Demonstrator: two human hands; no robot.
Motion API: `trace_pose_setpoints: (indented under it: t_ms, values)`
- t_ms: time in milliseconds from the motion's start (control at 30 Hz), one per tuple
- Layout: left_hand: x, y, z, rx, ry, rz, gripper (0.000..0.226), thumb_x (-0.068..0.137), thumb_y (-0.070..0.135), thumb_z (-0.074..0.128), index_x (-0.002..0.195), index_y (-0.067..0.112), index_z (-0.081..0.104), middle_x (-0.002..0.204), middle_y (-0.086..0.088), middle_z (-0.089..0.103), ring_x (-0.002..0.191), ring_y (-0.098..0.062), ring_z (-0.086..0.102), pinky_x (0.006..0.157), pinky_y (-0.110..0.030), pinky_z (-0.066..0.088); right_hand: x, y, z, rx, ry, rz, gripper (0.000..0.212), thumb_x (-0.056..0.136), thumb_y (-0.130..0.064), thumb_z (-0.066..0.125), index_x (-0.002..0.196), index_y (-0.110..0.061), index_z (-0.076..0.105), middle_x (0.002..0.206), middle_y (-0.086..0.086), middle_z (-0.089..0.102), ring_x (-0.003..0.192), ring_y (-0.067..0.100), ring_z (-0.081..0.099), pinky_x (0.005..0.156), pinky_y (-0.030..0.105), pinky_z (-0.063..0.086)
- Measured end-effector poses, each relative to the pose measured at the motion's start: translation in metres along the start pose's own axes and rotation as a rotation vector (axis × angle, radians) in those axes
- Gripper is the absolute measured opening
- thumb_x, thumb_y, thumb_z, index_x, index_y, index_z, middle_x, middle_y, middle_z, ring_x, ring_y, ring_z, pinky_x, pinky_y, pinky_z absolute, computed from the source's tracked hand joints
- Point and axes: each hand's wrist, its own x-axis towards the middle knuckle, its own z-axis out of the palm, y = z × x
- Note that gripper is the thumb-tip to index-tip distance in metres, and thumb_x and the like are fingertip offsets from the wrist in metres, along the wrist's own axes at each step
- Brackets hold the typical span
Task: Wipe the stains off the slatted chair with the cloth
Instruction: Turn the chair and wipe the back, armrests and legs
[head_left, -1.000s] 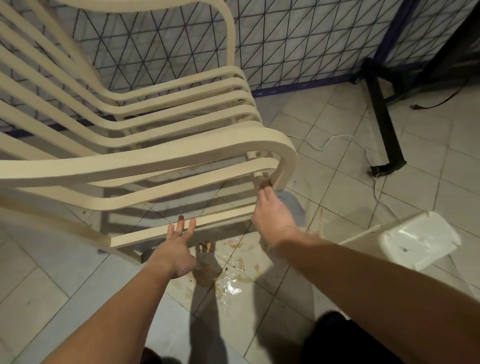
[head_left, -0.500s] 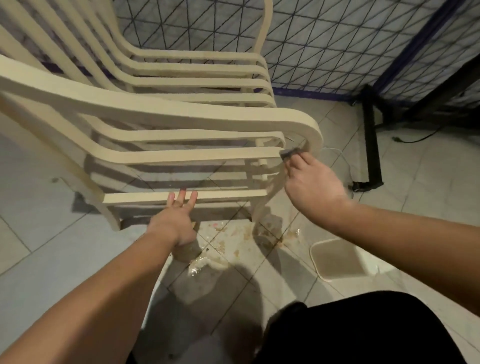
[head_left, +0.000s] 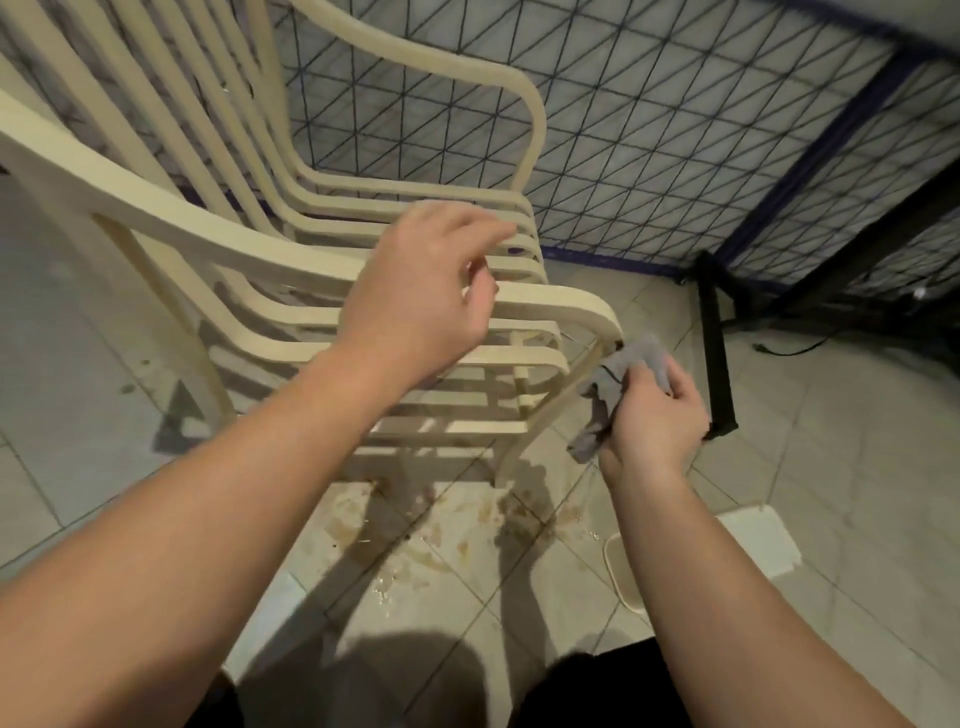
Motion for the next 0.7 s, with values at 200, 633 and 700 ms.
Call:
trace_pose_setpoints:
  t_ms: [200,633,700]
  values:
    - [0.018,-0.023,0.003,0.184,-0.398,-0.228,0.031,0.105,0.030,0.044,0.110,0.026,0.075,0.113,0.000,0.076,0.111,-0.031,0.059,0.111,-0.039,0.033,-0.047,-0.012,0.059,0.087,-0.098,-0.046,0.018,0.090,-0.001,0.066,0.104,-0.012,0.069,0.087,-0.013,0.063,0.066,-0.019,0.058,0.056,-0.002,0.040]
    - [0.022,-0.022,0.000,0.075,-0.402,-0.351,0.034,0.101,0.029,0.047,0.082,0.014,0.070,0.080,-0.009,0.073,0.089,-0.031,0.061,0.081,-0.037,0.048,-0.019,-0.005,0.047,0.010,0.048,-0.067,0.011,0.090,-0.009,0.067,0.095,-0.019,0.065,0.093,-0.010,0.066,0.083,0.005,0.062,0.067,0.009,0.044]
    - [0.021,-0.022,-0.002,0.082,-0.402,-0.338,0.031,0.101,0.029,0.047,0.083,0.020,0.070,0.092,-0.011,0.076,0.097,-0.034,0.062,0.090,-0.039,0.050,-0.045,0.004,0.063,-0.035,-0.090,-0.107,0.014,0.088,-0.006,0.067,0.092,-0.019,0.063,0.086,-0.016,0.060,0.078,-0.003,0.056,0.064,0.006,0.040]
